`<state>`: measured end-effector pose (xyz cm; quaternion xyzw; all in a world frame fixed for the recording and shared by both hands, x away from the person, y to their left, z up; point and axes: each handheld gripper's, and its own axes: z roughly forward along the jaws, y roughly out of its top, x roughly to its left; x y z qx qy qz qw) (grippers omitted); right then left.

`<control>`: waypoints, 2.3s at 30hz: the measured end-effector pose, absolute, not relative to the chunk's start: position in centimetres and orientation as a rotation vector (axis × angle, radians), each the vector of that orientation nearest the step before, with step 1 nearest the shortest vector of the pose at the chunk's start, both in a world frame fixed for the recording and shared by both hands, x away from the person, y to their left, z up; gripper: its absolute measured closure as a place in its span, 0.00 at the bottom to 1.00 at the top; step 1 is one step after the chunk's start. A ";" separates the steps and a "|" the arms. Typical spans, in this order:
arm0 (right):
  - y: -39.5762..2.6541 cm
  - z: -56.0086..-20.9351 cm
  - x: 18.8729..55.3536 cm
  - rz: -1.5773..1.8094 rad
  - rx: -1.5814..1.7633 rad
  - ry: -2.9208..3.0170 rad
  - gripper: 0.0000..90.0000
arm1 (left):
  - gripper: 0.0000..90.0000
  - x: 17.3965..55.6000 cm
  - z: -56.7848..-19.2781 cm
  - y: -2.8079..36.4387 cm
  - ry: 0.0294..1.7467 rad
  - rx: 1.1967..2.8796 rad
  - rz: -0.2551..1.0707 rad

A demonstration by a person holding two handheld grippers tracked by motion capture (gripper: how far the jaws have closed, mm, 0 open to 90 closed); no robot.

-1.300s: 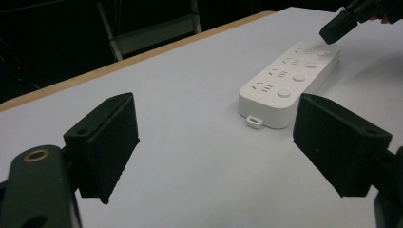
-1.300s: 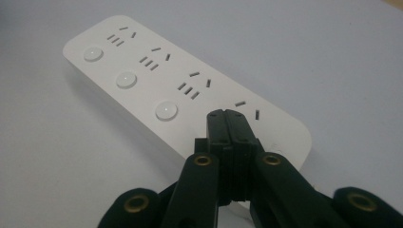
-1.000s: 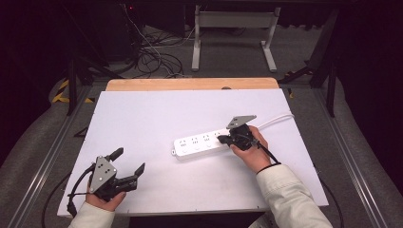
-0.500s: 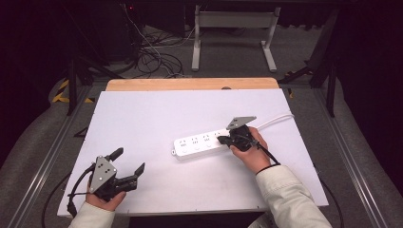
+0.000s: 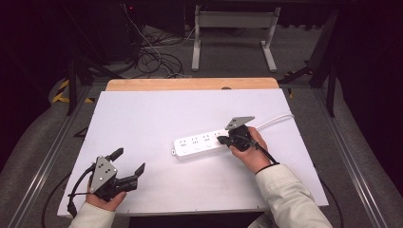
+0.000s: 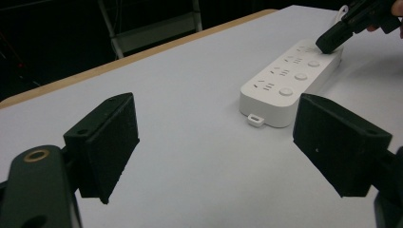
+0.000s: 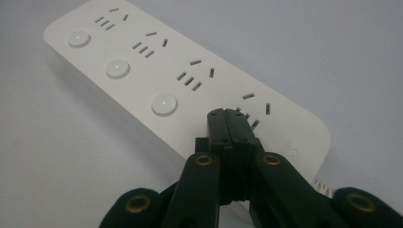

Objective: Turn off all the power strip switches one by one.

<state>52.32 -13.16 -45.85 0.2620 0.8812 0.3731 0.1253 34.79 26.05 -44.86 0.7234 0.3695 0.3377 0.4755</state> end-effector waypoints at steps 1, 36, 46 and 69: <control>-13.2 -45.9 52.4 1.094 0.764 2.571 1.00 | 0.17 34.8 -44.9 26.0 0.905 1.769 0.823; -10.1 -44.7 51.4 1.165 0.648 2.569 1.00 | 0.17 34.8 -44.8 26.1 0.905 1.767 0.827; -9.6 -45.4 51.5 1.134 0.646 2.603 1.00 | 0.17 34.8 -44.8 26.1 0.902 1.768 0.829; -9.7 -46.0 51.6 1.146 0.683 2.607 1.00 | 0.17 34.8 -44.8 26.1 0.902 1.768 0.831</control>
